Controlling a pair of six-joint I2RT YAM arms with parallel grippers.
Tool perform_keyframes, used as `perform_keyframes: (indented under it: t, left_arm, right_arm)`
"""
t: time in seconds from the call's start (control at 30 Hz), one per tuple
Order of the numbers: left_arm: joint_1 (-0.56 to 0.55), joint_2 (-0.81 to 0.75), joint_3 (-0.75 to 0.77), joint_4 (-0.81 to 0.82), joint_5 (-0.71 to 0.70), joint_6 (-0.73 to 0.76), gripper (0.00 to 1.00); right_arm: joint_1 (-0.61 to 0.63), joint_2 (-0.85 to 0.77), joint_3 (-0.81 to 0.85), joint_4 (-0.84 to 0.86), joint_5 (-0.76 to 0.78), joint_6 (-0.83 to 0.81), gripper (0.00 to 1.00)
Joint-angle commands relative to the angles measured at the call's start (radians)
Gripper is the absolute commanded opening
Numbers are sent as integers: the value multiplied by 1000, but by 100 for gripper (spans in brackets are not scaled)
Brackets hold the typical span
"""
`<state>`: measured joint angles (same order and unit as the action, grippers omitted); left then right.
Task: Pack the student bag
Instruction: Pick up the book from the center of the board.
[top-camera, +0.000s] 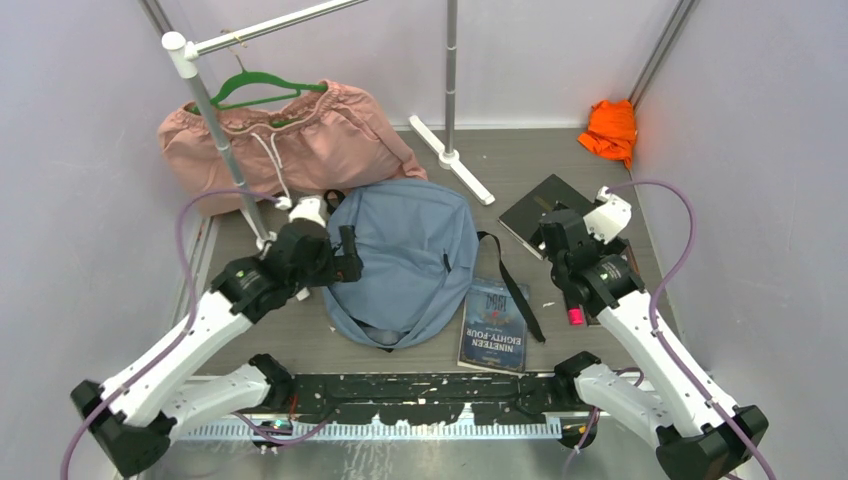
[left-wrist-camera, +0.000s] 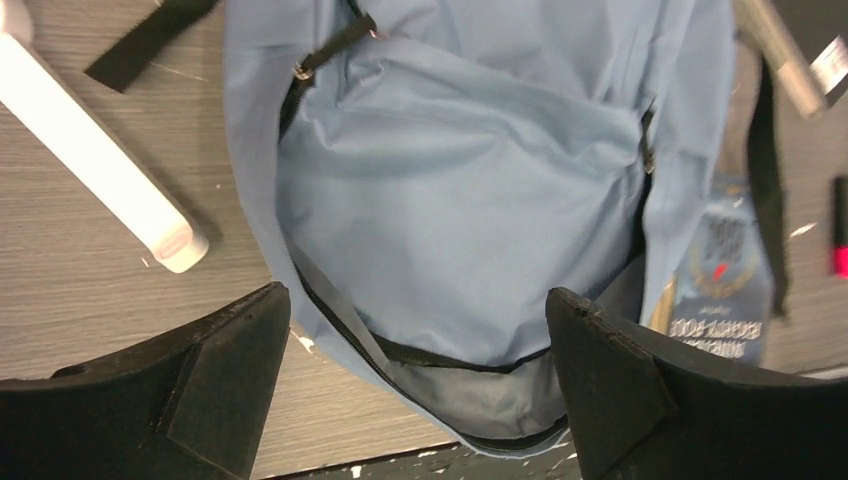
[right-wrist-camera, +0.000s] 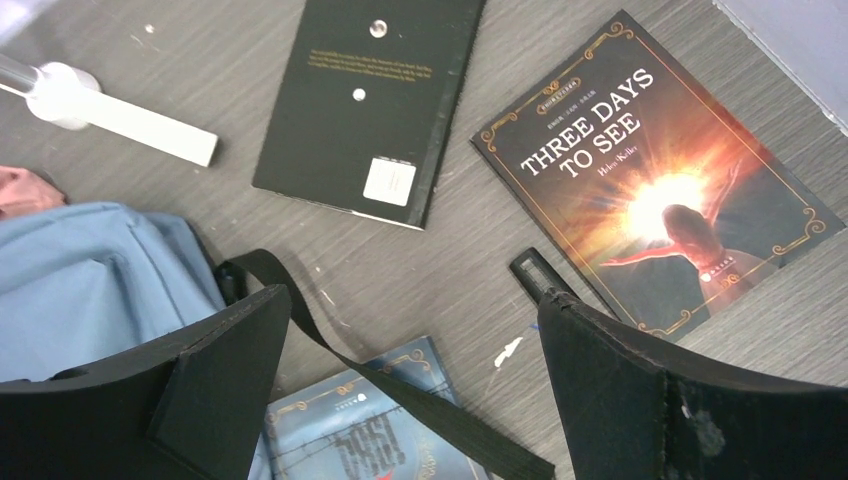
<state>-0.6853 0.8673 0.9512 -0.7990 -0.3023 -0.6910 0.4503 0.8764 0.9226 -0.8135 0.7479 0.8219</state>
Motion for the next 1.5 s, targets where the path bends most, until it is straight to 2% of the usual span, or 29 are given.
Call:
perform_keyframes:
  t: [0.0,0.23,0.33,0.43,0.73,1.03,1.3,1.47]
  left_arm:
    - [-69,83,50,14,-4,72,100]
    - [-235,239,158,-25,-118,144,100]
    - [-237,268,176,-26,-109,152,100]
    - [-237,257,141,49,-78,137,100]
    - [-237,244,83,126,-40,74,100]
    - [-237,279,91,135,0,67,100]
    - [-237,310,87,140,141,101,100]
    - [-237,325,52,181,197,89,99]
  right_arm:
    - [1,-16,-30,57,10,-39,100]
    - [1,10,-24,-51,-102,-40,100]
    - [1,19,-40,-90,-230,-58,100]
    - [2,-7,-107,-79,-359,-45,100]
    - [4,-55,-281,5,-570,13,96]
    - [8,-55,-307,11,-607,29,95]
    - [11,-62,-332,3,-593,69,94]
    - [10,-60,-381,45,-637,114,94]
